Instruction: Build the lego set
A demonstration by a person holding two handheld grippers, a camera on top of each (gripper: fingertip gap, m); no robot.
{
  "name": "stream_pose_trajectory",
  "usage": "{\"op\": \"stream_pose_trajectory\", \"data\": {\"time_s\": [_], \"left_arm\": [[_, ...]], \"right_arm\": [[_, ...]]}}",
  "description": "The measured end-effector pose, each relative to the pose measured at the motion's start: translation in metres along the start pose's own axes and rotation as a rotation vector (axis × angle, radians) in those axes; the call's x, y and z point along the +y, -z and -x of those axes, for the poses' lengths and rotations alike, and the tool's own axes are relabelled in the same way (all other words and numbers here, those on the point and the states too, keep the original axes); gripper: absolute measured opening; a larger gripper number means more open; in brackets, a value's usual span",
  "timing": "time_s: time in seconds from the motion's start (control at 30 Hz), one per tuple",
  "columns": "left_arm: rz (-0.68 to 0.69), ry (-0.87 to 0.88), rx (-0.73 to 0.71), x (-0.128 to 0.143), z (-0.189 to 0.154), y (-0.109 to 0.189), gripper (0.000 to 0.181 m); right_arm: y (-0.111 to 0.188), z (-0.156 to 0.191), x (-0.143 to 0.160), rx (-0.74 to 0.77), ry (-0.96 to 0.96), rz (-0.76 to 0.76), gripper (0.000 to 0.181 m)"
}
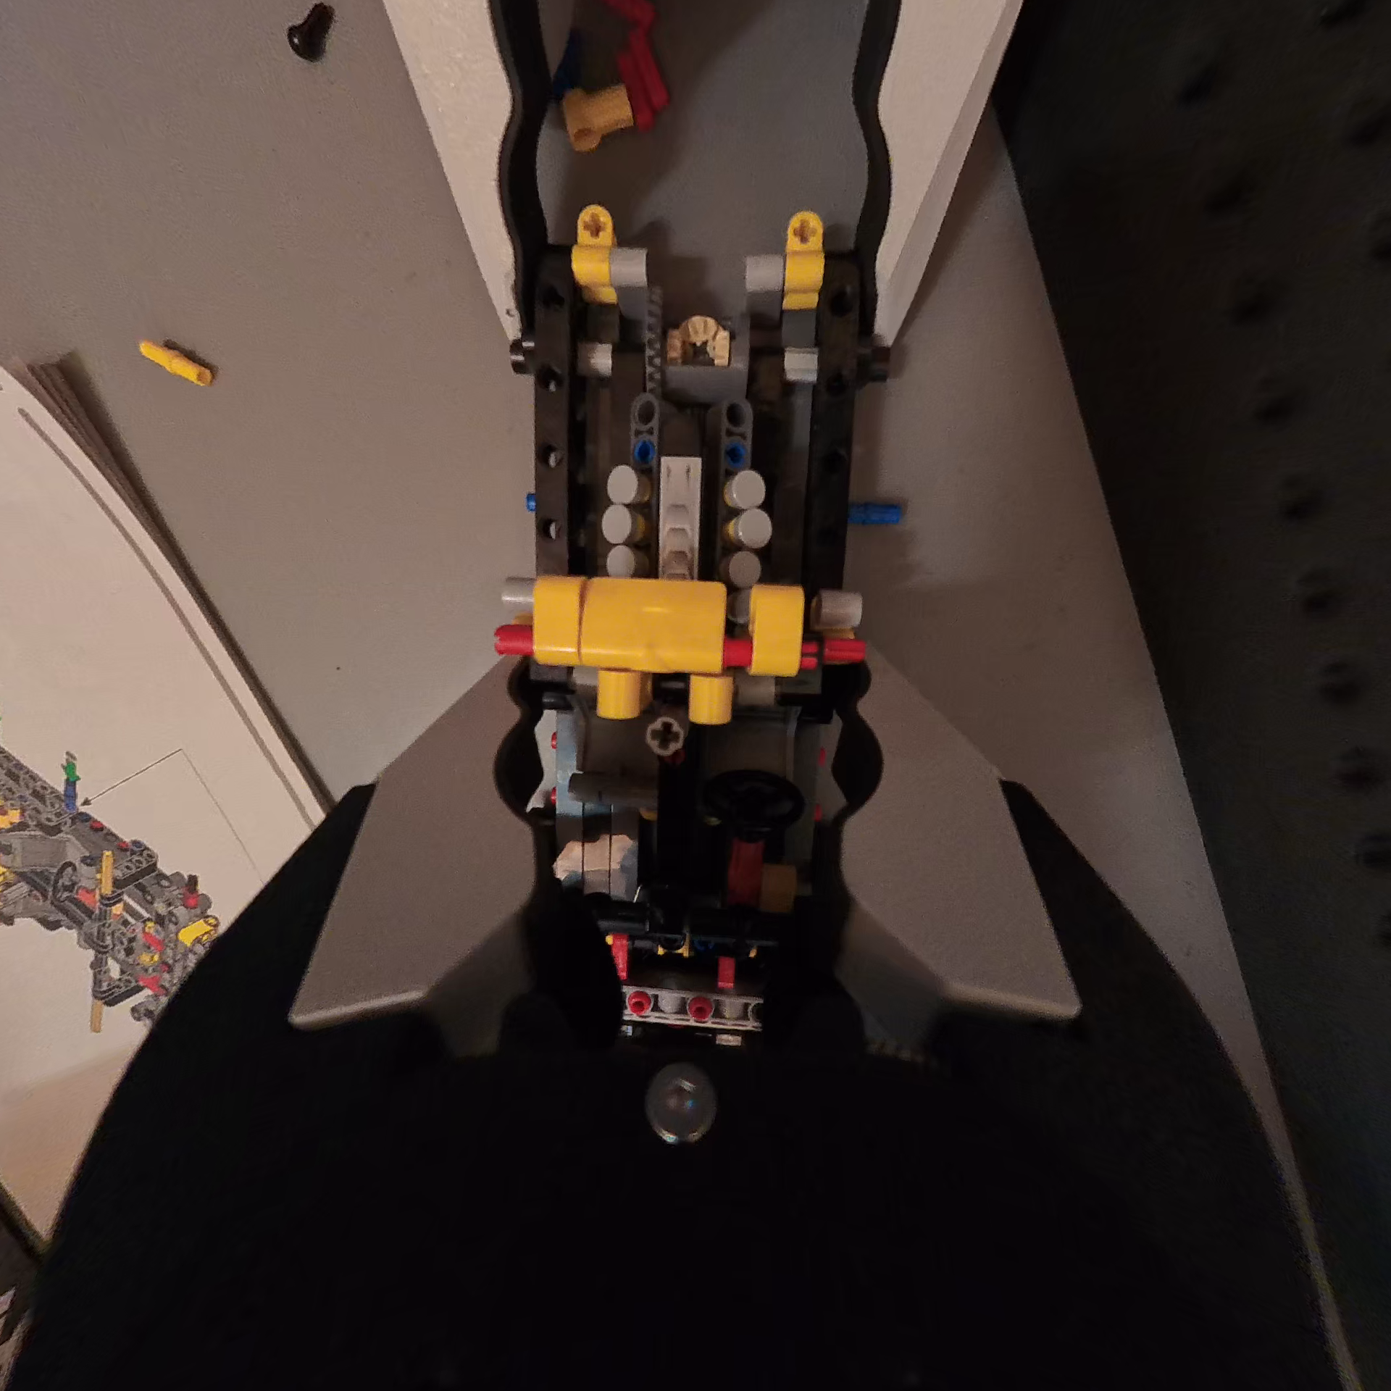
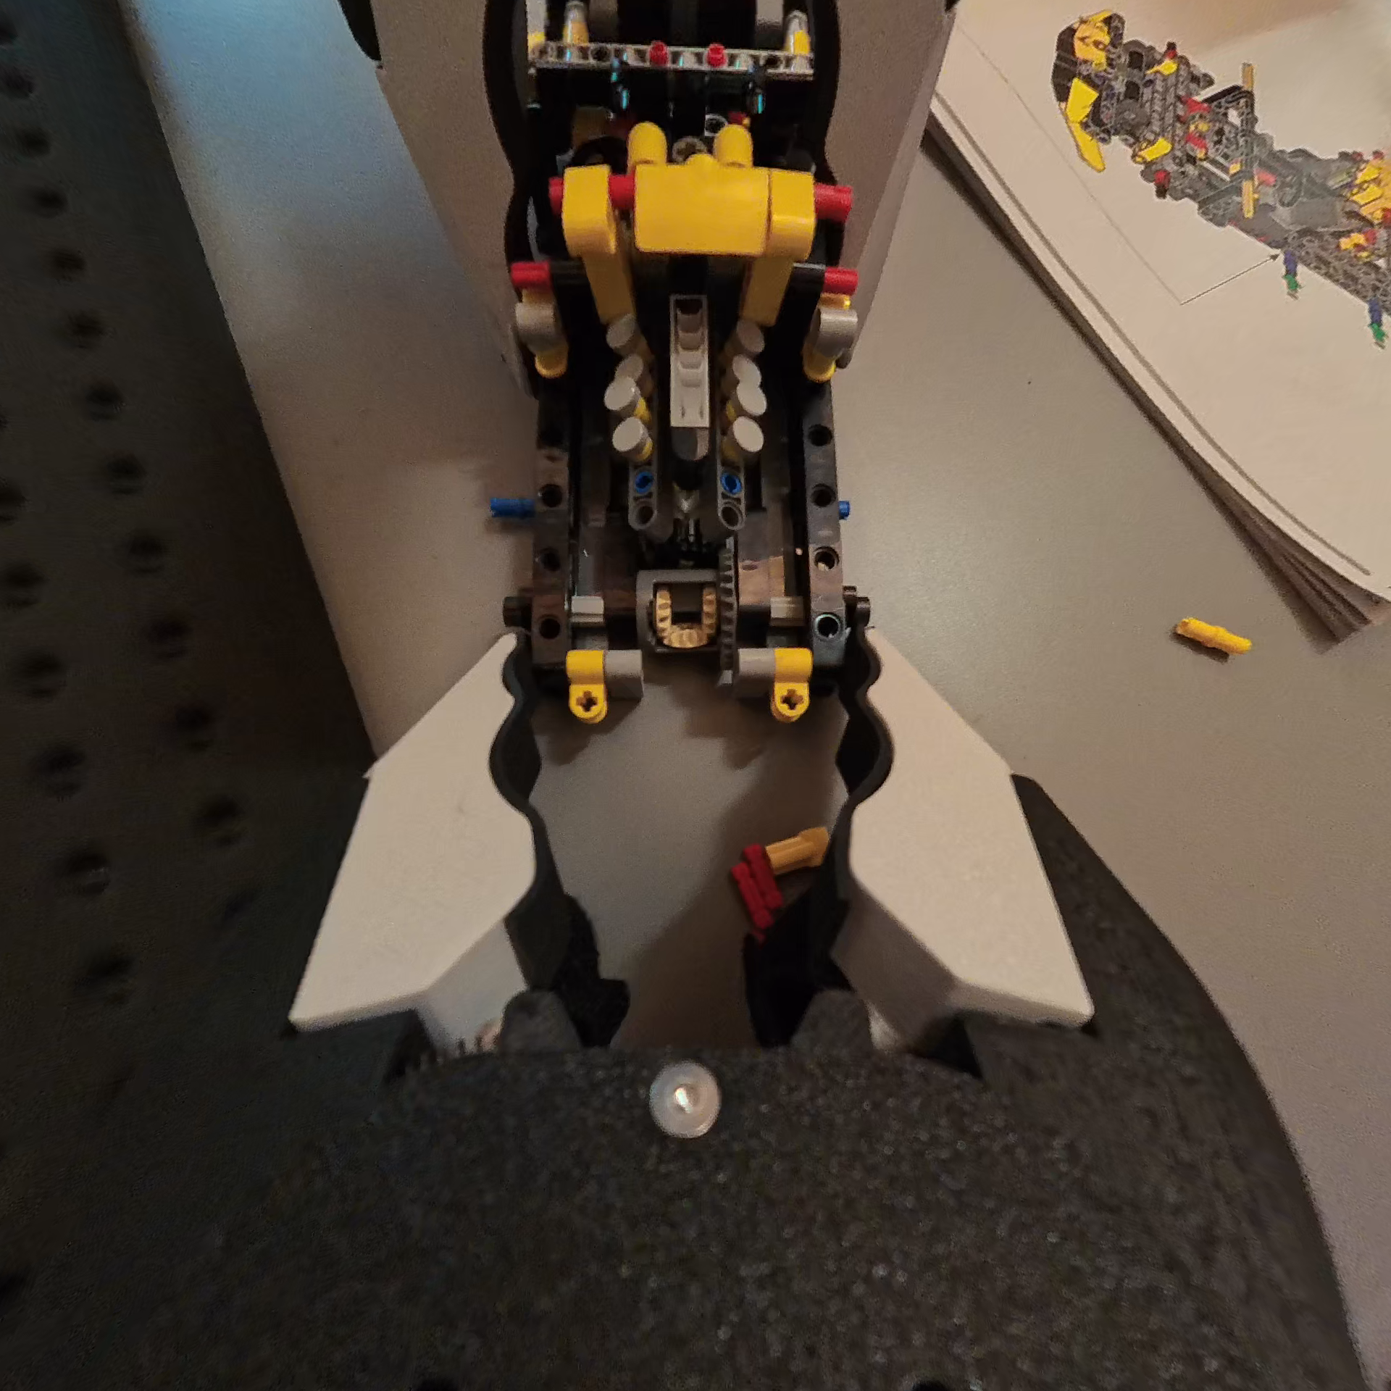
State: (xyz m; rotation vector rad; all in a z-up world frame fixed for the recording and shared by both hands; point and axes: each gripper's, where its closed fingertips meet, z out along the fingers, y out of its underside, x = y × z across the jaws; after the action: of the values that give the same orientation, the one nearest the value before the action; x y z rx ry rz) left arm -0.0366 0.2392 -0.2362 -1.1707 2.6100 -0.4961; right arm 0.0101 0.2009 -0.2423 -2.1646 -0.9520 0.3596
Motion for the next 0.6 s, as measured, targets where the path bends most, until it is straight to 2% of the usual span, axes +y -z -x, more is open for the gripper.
{"op": "stream_pose_trajectory", "data": {"time_s": [0.07,0.13,0.17,0.23,0.33,0.47,0.5,0.6], "left_arm": [[-0.006,0.022,0.010,-0.001,0.000,0.000,0.080],[-0.018,0.064,0.020,-0.004,-0.001,-0.001,0.080],[-0.016,0.063,0.017,-0.004,-0.001,-0.001,0.080],[-0.008,0.053,0.007,-0.004,-0.001,-0.001,0.080],[-0.009,0.056,0.003,-0.004,-0.001,-0.001,0.080],[-0.011,0.056,-0.005,-0.006,-0.001,-0.002,0.081],[-0.011,0.056,-0.006,-0.006,-0.001,-0.002,0.081],[-0.018,0.068,-0.009,-0.007,-0.001,-0.003,0.081]], "right_arm": [[0.001,-0.001,0.001,0.015,-0.014,-0.009,0.083],[0.011,-0.011,0.006,0.096,-0.031,0.009,0.090],[0.017,-0.010,0.009,0.119,-0.014,0.028,0.086],[0.026,0.000,0.008,0.124,0.067,0.049,0.064],[0.031,0.017,0.000,0.097,0.146,0.056,0.040],[0.012,0.021,0.010,0.000,0.092,0.150,0.046],[0.010,0.024,0.010,-0.047,0.053,0.158,0.039],[0.011,0.019,0.012,-0.054,0.040,0.174,0.026]]}}
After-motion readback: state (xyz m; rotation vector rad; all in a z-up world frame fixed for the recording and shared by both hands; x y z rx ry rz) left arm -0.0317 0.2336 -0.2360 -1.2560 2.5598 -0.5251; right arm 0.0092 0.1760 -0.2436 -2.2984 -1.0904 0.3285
